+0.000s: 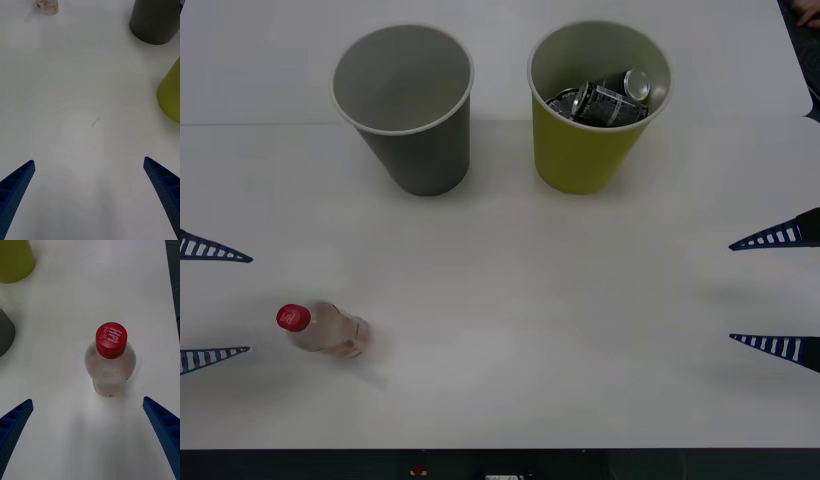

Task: Put the can into the green bin and the plastic bottle into the gray bin

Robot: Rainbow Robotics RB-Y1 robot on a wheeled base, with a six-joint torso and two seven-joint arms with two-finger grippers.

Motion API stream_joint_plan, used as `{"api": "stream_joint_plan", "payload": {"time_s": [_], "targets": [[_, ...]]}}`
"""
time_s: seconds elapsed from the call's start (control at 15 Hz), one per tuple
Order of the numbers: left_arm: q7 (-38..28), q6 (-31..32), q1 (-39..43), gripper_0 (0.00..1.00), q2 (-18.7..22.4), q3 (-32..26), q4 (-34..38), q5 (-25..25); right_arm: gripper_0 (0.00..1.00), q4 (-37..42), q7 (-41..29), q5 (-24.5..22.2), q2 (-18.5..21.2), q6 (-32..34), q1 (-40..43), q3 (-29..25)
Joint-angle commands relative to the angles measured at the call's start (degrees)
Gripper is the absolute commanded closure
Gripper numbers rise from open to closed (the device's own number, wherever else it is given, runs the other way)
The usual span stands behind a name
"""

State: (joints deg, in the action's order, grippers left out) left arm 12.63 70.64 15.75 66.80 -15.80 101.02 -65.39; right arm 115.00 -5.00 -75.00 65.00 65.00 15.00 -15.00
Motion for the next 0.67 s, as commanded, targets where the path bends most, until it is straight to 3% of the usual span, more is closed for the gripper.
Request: {"api": "stream_joint_plan", "payload": {"time_s": [0.07, 0.33, 0.67], "targets": [[1.6, 0.1, 0.0, 0.0, 0.4, 1.8, -2.1, 2.4, 0.0, 0.0, 0.0, 0.0, 0.0, 0.0, 0.0, 0.0], [10.7, -0.1, -1.2, 0.0, 2.2, 8.2, -9.5, 11.0, 0.0, 0.0, 0.0, 0.0, 0.0, 0.0, 0.0, 0.0], [22.7, -0.1, -7.5, 0.0, 4.7, 21.2, -21.8, 22.7, 0.0, 0.0, 0.0, 0.0, 0.0, 0.0, 0.0, 0.0]]}}
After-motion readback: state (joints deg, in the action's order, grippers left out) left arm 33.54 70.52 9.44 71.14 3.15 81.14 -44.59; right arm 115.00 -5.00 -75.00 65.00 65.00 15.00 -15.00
